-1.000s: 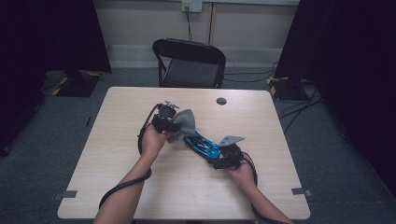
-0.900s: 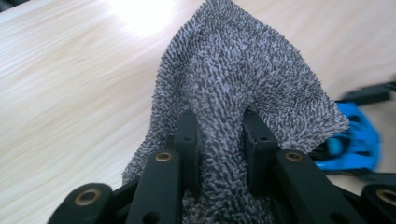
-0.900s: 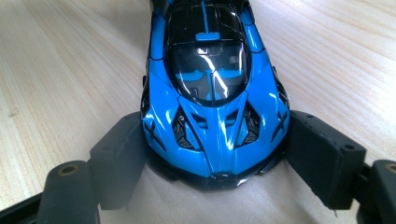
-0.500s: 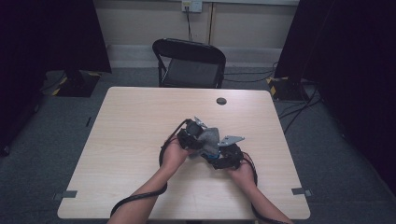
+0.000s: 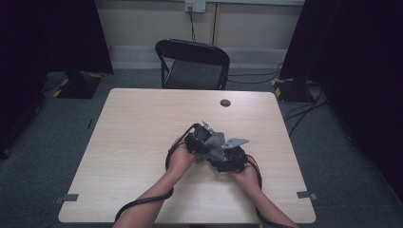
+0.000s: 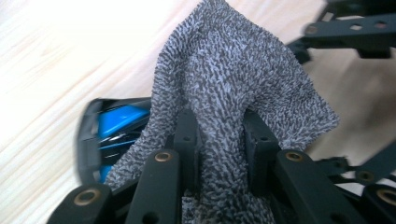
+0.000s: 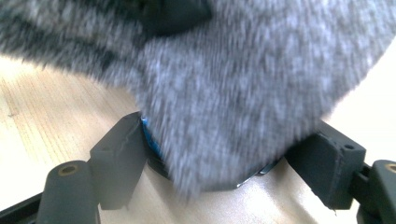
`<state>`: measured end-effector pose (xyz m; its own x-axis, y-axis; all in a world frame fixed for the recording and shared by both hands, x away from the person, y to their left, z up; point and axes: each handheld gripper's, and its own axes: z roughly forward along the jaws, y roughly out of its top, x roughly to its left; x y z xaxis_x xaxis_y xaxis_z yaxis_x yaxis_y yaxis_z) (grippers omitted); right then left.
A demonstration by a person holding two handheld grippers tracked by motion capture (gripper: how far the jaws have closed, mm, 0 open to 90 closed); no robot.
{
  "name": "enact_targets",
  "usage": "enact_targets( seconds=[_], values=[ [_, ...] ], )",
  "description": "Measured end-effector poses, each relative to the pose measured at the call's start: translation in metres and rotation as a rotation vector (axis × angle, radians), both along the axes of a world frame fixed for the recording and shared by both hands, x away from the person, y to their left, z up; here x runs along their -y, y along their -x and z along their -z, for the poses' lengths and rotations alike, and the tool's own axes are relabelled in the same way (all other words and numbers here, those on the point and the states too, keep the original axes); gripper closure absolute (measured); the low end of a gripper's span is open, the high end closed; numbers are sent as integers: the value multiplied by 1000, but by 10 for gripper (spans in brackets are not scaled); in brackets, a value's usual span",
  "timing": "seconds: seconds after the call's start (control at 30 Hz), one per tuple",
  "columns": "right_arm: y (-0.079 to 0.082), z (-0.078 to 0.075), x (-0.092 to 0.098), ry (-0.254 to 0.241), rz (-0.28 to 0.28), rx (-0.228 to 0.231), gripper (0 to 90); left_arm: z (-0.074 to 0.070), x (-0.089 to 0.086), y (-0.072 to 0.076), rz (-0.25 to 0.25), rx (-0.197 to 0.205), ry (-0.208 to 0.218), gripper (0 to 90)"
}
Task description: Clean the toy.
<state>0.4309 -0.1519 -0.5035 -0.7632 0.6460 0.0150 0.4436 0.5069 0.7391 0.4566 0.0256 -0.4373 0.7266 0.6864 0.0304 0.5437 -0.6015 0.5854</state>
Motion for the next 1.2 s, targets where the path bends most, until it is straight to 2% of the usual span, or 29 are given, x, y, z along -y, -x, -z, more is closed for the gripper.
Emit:
enact_targets(
  seconds=[0.17,0.43,0.57,0.8,1.2],
  values=[
    [0,0,0,0,0,-1,231,0,-15,-10,-37,-7,-15,714],
    [0,0,0,0,0,0,231,-3,-28,-21,-85,-9,-15,714],
    [0,0,0,0,0,-1,231,-3,-38,-27,-121,-16,-7,714],
    [0,0,0,-1,0,-1,231,-4,-45,-33,-144,-17,-8,713],
    [0,0,0,0,0,-1,231,-1,-64,-46,-212,-34,10,714]
  ],
)
